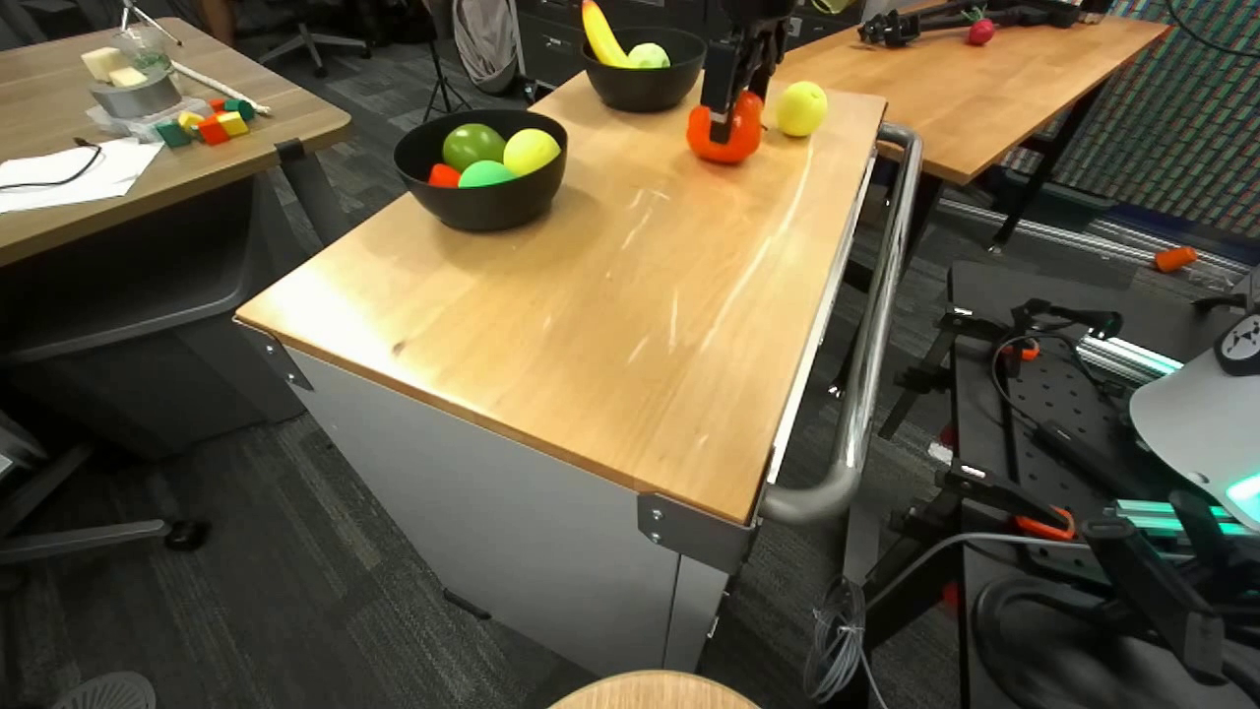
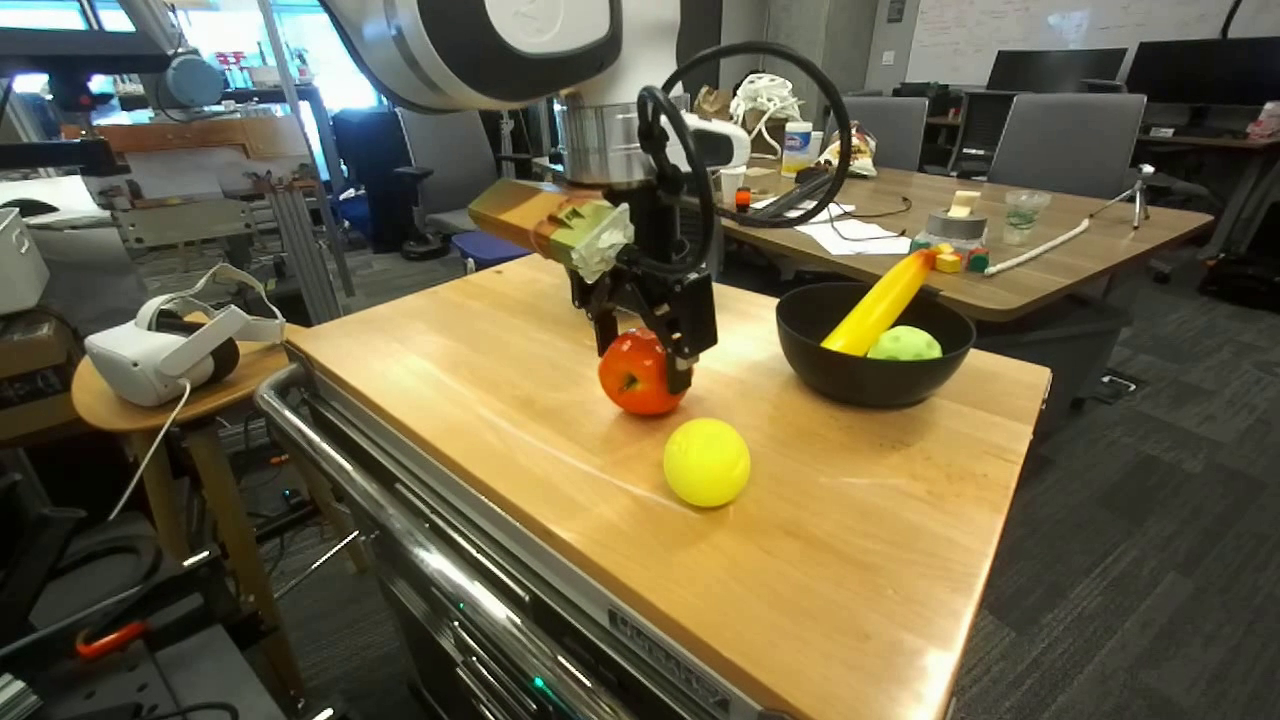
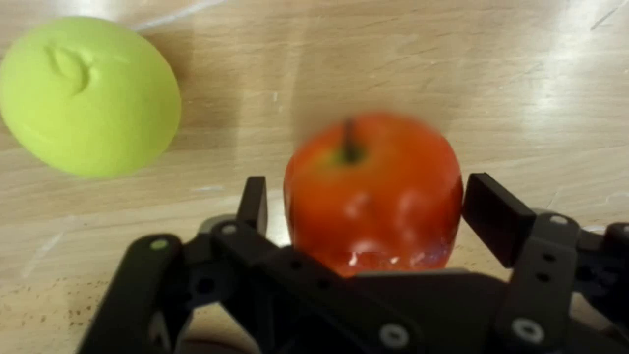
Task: Pick up the plush vegetable and fruit toy, then put them in the two bowls
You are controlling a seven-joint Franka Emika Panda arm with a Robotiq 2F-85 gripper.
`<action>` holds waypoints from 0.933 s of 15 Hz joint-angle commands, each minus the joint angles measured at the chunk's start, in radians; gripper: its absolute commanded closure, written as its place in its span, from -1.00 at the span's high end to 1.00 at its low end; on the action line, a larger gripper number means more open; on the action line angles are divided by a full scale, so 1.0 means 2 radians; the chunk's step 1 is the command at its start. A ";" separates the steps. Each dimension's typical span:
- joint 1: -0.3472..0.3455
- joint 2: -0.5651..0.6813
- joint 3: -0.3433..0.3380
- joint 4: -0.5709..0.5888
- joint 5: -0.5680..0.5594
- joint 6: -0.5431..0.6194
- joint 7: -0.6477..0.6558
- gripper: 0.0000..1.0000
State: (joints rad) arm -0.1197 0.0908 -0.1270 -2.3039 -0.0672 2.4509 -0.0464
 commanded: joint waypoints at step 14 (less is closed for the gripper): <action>-0.004 -0.074 -0.005 0.073 0.022 0.078 0.009 0.20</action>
State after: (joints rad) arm -0.1205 -0.0721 -0.1301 -2.2276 -0.0397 2.5562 -0.0270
